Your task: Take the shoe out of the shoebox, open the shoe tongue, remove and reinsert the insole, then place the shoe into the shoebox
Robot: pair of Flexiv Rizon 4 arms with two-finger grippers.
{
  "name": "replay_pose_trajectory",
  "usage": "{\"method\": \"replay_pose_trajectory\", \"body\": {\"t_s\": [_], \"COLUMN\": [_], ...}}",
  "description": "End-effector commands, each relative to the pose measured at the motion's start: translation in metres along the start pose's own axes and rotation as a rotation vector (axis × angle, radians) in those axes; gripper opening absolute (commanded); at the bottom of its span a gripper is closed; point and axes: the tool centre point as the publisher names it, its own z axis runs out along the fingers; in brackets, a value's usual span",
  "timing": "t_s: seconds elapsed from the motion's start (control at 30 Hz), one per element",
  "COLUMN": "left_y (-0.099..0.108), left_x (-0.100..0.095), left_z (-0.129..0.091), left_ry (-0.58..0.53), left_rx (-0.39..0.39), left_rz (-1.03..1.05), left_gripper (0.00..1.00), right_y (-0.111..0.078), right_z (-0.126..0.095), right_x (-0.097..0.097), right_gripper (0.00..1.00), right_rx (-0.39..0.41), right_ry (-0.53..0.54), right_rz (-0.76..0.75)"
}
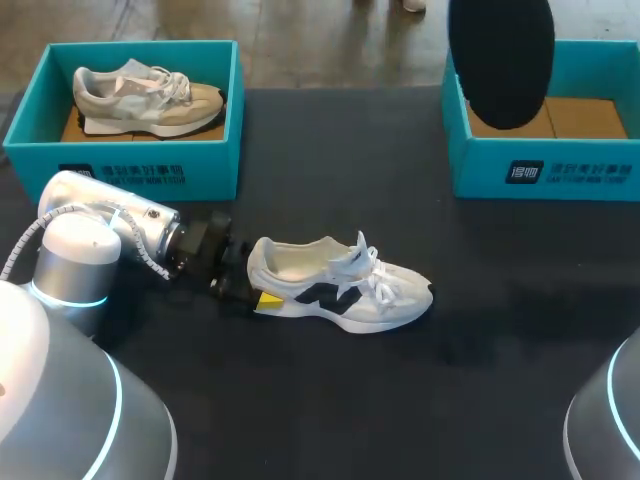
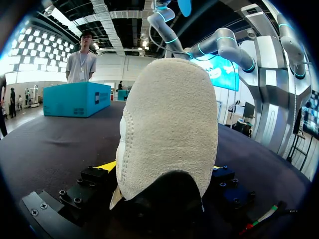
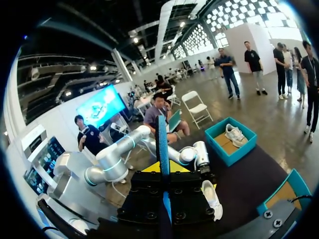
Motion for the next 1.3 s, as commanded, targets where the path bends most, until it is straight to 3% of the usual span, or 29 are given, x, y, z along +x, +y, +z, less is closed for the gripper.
{"method": "replay_pose_trajectory", "body": {"t_s": [0.03, 0.87, 0.9, 0.93, 0.97, 1.0, 1.3], "left_y": [-0.0002, -0.0067, -0.0071, -0.0073, -0.0074, -0.0075, -0.0044], "left_x": [-0.0007, 0.0001, 0.0005, 0.0008, 0.001, 0.0011, -0.0007], "left_z": [0.0006, -0.0024, -0.0029, -0.0033, -0.0036, -0.004, -0.0071], "left_ry": [0.0, 0.009, 0.01, 0.012, 0.013, 0.012, 0.004], "left_rx": [-0.001, -0.015, -0.016, -0.017, -0.02, -0.027, -0.049], "left_rz": [0.0, 0.018, 0.016, 0.016, 0.015, 0.016, 0.007], "left_gripper": [0.0, 0.0, 0.34, 0.5, 0.8, 1.0, 1.0], "right_y": [0.0019, 0.0016, 0.0016, 0.0016, 0.0016, 0.0016, 0.0016], "right_z": [0.0023, 0.0016, 0.0016, 0.0016, 0.0016, 0.0016, 0.0016], "right_x": [0.0022, 0.0057, 0.0057, 0.0057, 0.0057, 0.0057, 0.0057], "right_gripper": [0.0, 0.0, 0.0, 0.0, 0.0, 0.0, 0.0], "right_rx": [-0.009, -0.031, -0.031, -0.031, -0.031, -0.031, -0.031], "right_ry": [0.013, 0.021, 0.021, 0.021, 0.021, 0.021, 0.021], "right_rz": [0.008, 0.029, 0.029, 0.029, 0.029, 0.029, 0.029]}}
